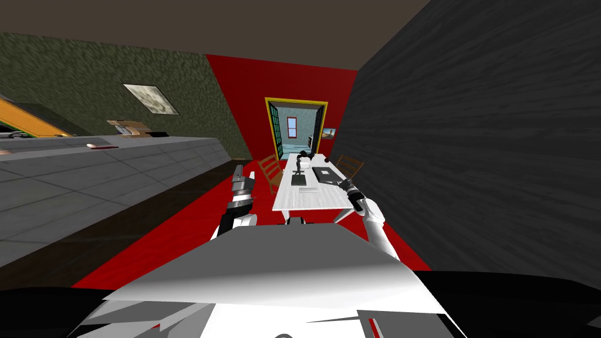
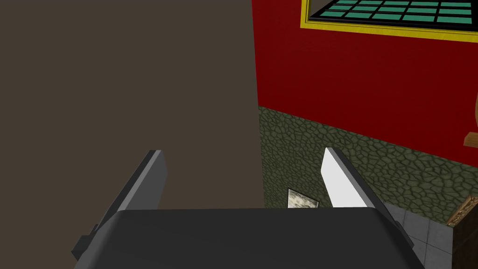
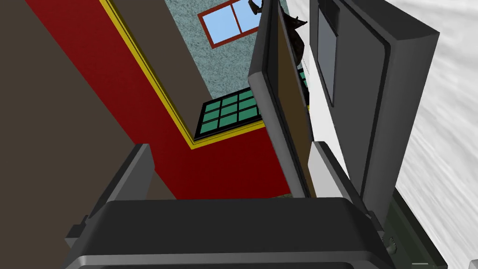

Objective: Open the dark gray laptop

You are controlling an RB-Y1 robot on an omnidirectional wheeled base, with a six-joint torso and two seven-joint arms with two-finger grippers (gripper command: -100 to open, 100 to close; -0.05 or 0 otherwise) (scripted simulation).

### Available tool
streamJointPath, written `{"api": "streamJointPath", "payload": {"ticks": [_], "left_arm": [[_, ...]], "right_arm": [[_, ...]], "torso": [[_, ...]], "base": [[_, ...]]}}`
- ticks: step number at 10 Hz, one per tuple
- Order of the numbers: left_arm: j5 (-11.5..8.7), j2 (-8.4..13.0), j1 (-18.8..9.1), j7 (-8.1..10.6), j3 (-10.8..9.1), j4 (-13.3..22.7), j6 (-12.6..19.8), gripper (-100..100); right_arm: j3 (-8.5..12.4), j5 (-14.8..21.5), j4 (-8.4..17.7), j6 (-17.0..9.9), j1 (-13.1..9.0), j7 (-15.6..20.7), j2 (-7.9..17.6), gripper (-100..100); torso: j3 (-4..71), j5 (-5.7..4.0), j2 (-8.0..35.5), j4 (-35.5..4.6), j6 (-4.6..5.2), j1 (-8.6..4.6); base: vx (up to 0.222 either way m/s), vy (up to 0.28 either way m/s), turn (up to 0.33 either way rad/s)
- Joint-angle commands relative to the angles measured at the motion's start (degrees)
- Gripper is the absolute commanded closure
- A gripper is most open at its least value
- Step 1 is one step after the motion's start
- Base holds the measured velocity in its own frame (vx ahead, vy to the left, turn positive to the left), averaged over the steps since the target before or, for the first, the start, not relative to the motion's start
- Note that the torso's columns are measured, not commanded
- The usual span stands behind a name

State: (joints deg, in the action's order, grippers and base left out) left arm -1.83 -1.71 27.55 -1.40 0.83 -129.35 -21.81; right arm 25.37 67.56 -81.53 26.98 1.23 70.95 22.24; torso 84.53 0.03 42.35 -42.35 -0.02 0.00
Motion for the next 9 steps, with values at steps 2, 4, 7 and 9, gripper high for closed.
{"api": "streamJointPath", "payload": {"ticks": [2, 4, 7, 9], "left_arm": [[0.0, 0.0, 0.0, 0.0, 0.0, 0.0, 0.0, 0], [0.0, 0.0, 0.0, 0.0, 0.0, 0.0, 0.0, 0], [0.0, 0.0, 0.0, 0.0, 0.0, 0.0, 0.0, 0], [0.0, 0.0, 0.0, 0.0, 0.0, 0.0, 0.0, 0]], "right_arm": [[-0.8, -0.2, -0.9, -0.5, 0.4, -4.9, 4.7, -100], [-1.2, 0.0, -1.2, -0.8, 0.7, -5.6, 5.4, -100], [-1.2, 0.1, -1.2, -1.0, 0.8, -6.0, 5.5, 0], [-1.3, 0.1, -1.2, -1.0, 0.9, -6.0, 5.5, 0]], "torso": [[0.0, 0.07, 0.0, 0.0, 0.04, 0.12], [0.0, -0.02, 0.1, 0.0, 0.02, -0.05], [0.0, 0.02, 0.0, 0.0, 0.02, 0.04], [0.0, 0.04, 0.0, 0.0, 0.02, 0.08]], "base": [[-0.008, 0.047, -0.051], [-0.006, 0.015, -0.036], [0.0, 0.0, 0.0], [0.0, 0.0, 0.0]]}}
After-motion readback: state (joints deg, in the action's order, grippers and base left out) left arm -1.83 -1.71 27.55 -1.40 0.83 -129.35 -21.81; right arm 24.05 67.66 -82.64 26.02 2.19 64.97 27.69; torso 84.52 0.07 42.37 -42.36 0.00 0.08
